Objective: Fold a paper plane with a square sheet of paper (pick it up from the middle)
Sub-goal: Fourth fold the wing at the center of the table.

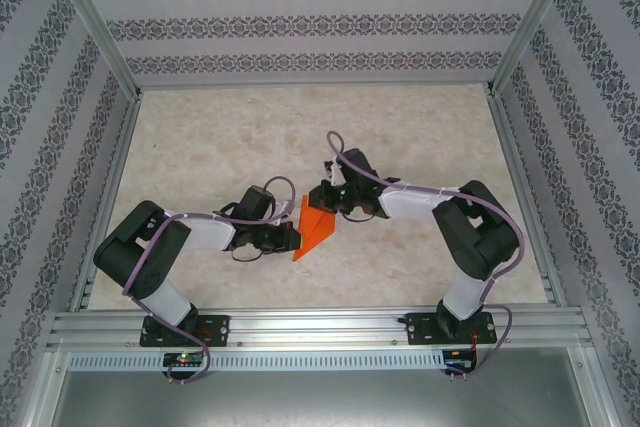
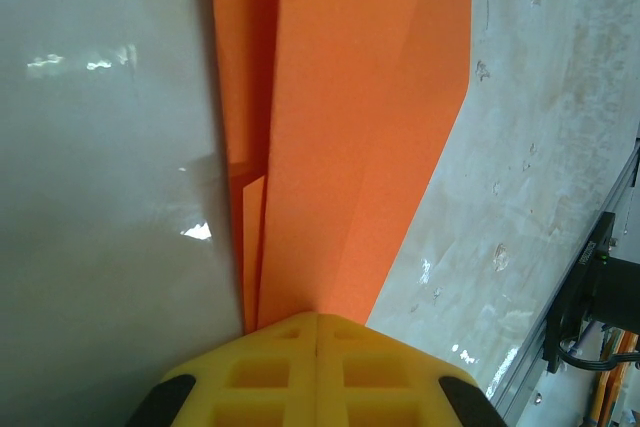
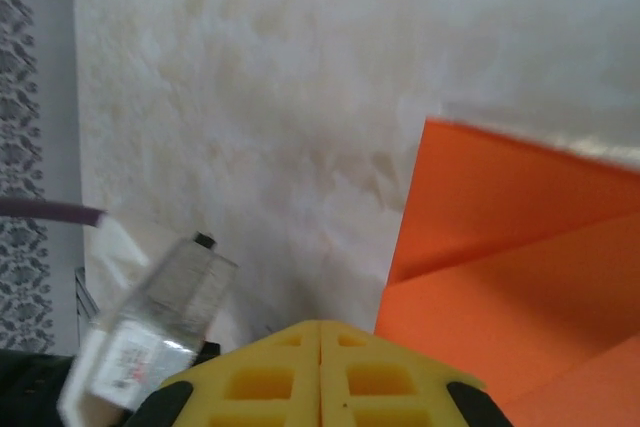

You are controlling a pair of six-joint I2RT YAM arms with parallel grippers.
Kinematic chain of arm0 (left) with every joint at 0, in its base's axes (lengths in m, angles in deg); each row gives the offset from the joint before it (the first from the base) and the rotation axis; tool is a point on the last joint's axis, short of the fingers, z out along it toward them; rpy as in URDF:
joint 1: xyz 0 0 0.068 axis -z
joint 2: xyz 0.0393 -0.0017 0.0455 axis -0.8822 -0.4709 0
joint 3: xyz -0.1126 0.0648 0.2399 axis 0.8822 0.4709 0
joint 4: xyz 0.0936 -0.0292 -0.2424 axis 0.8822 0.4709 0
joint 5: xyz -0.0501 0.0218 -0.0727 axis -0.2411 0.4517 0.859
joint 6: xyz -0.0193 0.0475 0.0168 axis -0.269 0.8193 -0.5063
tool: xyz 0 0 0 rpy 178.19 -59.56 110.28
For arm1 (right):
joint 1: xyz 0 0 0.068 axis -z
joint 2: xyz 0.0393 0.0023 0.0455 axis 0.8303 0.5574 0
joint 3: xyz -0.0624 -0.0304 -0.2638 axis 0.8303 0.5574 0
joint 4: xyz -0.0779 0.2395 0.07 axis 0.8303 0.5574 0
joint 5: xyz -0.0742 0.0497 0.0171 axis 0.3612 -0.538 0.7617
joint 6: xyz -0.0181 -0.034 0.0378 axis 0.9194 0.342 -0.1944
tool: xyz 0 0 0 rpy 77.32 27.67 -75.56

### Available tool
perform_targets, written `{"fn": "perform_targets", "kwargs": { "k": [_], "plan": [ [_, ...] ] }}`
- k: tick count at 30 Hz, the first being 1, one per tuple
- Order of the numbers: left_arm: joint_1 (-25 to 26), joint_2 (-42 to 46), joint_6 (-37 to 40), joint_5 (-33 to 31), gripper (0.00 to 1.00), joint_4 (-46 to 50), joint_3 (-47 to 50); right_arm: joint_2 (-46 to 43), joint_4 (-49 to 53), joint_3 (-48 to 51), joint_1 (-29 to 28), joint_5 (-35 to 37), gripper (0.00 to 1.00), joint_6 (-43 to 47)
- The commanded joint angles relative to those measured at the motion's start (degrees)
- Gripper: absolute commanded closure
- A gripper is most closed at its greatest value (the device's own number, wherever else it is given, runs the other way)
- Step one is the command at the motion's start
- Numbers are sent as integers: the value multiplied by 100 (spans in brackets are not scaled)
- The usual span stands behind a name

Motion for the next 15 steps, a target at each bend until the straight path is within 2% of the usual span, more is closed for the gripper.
{"fn": "perform_targets", "kwargs": {
  "k": [1,6,8,15],
  "plan": [
    [4,-379,219,-586,97,1143,272,338,-510,98,-175,63,94,-364],
    [4,-335,210,-546,95,1132,268,790,-740,256,-345,298,94,-491],
    [11,-200,96,-287,92,955,310,917,-770,324,-331,376,94,-518],
    [16,1010,-24,-208,82,1659,-331,1039,-1040,609,-343,496,94,-661]
  ]
}}
